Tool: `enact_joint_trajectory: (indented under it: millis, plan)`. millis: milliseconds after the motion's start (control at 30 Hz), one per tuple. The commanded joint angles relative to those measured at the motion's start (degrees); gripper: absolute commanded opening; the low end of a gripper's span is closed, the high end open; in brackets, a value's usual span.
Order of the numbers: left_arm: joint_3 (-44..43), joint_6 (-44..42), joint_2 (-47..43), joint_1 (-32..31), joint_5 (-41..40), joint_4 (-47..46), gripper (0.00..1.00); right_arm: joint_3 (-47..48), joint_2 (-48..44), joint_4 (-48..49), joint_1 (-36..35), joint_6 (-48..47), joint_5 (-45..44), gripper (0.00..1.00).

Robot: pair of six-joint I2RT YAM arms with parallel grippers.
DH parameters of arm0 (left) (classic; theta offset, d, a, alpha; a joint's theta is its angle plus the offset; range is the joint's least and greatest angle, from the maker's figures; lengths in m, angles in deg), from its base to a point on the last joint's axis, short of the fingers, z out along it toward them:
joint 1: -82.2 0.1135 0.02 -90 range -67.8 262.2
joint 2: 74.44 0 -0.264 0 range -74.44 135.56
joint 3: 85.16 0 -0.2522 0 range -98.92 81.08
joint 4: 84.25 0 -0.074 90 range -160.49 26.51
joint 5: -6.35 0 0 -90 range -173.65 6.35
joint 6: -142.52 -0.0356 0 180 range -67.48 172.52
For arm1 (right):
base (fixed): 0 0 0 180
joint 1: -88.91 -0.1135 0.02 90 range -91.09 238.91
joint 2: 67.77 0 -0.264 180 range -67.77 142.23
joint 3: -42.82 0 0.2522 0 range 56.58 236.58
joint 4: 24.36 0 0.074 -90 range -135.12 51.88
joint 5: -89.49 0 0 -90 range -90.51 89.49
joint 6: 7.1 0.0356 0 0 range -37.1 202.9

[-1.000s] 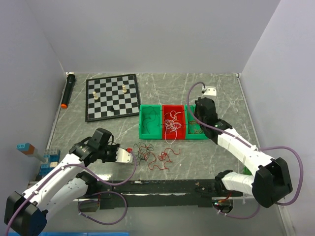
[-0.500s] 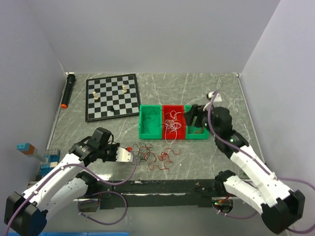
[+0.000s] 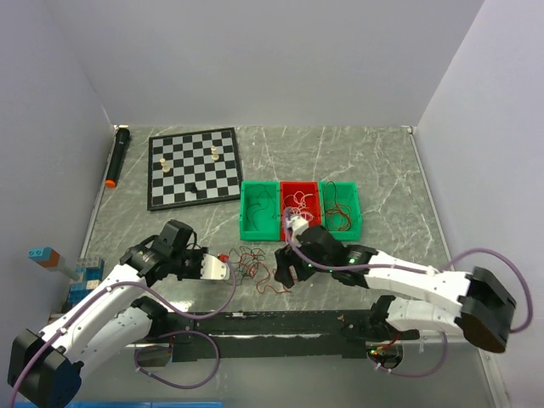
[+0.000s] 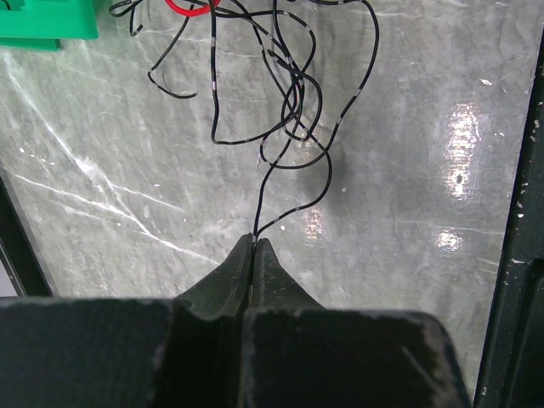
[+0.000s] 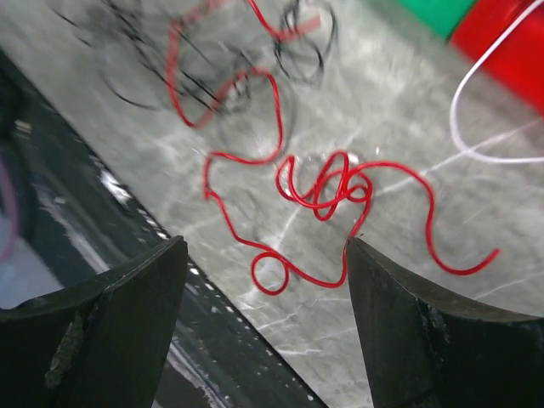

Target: Untangle the cables

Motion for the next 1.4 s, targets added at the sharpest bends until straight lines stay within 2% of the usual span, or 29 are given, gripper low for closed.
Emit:
enact_joint_trajectory:
  millis: [0,167,267,367,433,467,500,733,933,1133,1367]
  plan:
    - [-1.7,0.3,0.0,0.1,1.9,-0.8,0.01,4.0,7.8,-2.5,-3.7,2.3,-3.9,0.81]
    - [-1.6,0.5,-0.2,0.0,2.2,-1.0,0.01,6.1,14.4,-2.8,-6.7,4.8,-8.4,0.74]
    - [-1.7,0.4,0.0,0.2,2.2,-0.9,0.01,7.2,17.0,-3.5,-7.5,5.1,-9.2,0.63]
    - [-1.8,0.2,0.1,0.1,1.9,-1.0,0.01,7.6,17.4,-5.0,-8.0,5.1,-10.2,0.4]
    - [-1.7,0.3,0.1,0.2,1.9,-1.2,0.01,7.4,15.4,-6.2,-8.4,5.1,-11.5,0.21]
    - [-1.7,0.2,0.0,0.0,2.0,-1.2,0.01,7.3,13.6,-7.1,-8.4,5.1,-12.4,0.07]
    - [-1.6,0.1,0.0,0.1,2.0,-1.3,0.01,7.4,12.0,-8.3,-8.4,5.0,-13.3,0.0]
    - [-1.4,-1.1,0.2,0.0,1.4,-1.1,0.01,11.4,-6.1,-18.2,-8.2,1.6,-20.3,0.0]
    - [-1.4,-1.8,0.0,0.0,1.4,-1.0,0.01,22.5,-18.4,-26.8,-4.5,-3.9,-29.1,0.0]
    - [-1.4,-2.2,0.0,0.2,1.5,-0.8,0.01,35.8,-20.7,-28.8,1.9,-12.1,-33.6,0.0]
    - [-1.1,-3.3,-0.6,0.2,0.6,0.2,0.01,47.9,-18.0,-23.3,6.5,-21.5,-38.4,0.0]
